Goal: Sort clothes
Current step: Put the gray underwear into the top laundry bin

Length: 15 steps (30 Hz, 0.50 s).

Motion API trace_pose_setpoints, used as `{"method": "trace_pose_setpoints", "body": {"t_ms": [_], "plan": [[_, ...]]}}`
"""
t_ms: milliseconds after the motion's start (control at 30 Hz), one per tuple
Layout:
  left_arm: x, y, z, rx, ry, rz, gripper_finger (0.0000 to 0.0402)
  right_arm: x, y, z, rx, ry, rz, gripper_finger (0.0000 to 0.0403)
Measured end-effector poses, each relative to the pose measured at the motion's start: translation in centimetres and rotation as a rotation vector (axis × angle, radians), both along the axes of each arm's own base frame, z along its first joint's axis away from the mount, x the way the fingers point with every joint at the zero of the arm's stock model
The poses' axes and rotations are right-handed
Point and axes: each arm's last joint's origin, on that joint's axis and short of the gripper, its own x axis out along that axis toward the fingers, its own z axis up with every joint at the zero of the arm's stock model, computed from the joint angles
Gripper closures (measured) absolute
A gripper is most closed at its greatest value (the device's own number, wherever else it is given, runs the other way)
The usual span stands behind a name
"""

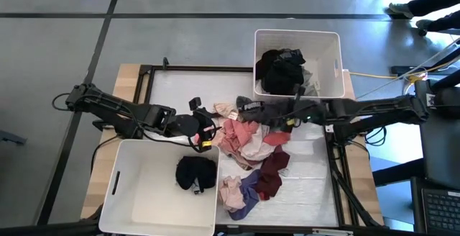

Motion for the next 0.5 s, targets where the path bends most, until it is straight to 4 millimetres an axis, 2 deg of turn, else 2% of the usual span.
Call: {"method": "trace_pose_setpoints", "body": {"t_ms": [267,500], "plan": [[0.0,0.0,0.0,0.000,0.000,0.000,0.0219,-1.0,-0.5,5.4,-0.187,-0.127,-0.111,0.0396],[0.0,0.0,0.0,0.000,0.000,0.000,0.0219,-2.0,-1.2,11.0,-0.373,-0.199,-0.228,0.0393]]}}
